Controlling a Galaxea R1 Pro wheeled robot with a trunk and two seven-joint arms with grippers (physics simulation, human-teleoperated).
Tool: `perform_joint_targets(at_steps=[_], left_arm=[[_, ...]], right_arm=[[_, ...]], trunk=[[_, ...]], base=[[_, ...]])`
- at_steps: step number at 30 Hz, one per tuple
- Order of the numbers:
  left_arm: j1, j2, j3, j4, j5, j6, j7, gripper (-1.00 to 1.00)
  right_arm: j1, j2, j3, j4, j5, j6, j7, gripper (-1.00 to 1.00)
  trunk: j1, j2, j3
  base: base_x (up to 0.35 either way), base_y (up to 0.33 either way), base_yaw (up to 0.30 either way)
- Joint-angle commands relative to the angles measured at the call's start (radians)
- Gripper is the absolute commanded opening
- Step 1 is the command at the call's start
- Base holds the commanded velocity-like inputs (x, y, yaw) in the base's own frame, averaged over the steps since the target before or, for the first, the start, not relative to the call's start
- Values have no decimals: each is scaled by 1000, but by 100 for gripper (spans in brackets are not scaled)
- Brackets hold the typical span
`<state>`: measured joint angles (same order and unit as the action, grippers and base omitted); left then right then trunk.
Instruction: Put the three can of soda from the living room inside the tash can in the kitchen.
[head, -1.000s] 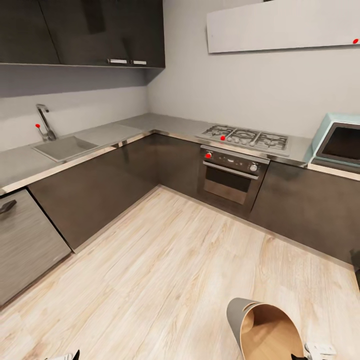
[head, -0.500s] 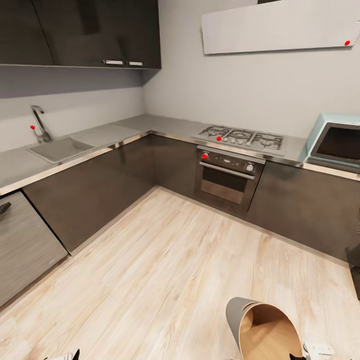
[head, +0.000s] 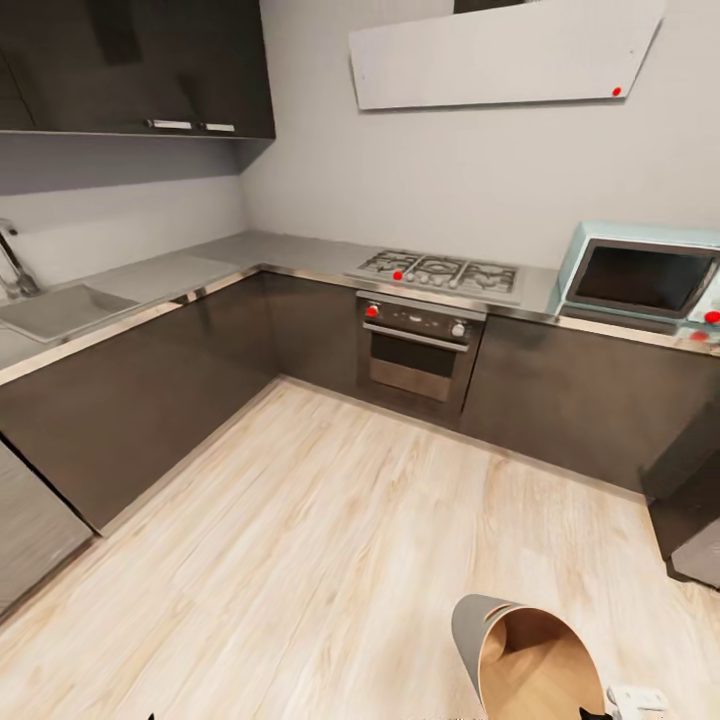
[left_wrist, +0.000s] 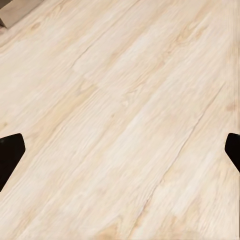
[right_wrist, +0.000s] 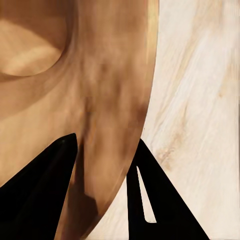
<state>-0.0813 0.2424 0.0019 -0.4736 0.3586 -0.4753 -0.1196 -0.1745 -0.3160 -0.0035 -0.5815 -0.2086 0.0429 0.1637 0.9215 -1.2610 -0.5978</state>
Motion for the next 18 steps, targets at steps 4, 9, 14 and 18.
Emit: perform_joint_targets(at_steps=[4, 9, 14, 18], left_arm=[[0, 0, 0, 3, -1, 0, 0, 100], [0, 0, -1, 4, -4, 0, 0, 100], [0, 0, -1, 4, -6, -1, -1, 100], [0, 0, -2, 5, -7, -1, -1, 100]], right_arm=[[0, 0, -1, -1, -3, 0, 1, -100], [0, 0, -1, 0, -3, 0, 1, -100], [0, 0, -1, 0, -3, 0, 1, -100], [0, 0, -1, 0, -3, 0, 1, -100]], trunk=[[0, 0, 1], [0, 0, 2], [0, 0, 4], [0, 0, 6]], base=[[-76, 0, -252], [-233, -51, -252], [-294, -75, -252], [-315, -18, -252]])
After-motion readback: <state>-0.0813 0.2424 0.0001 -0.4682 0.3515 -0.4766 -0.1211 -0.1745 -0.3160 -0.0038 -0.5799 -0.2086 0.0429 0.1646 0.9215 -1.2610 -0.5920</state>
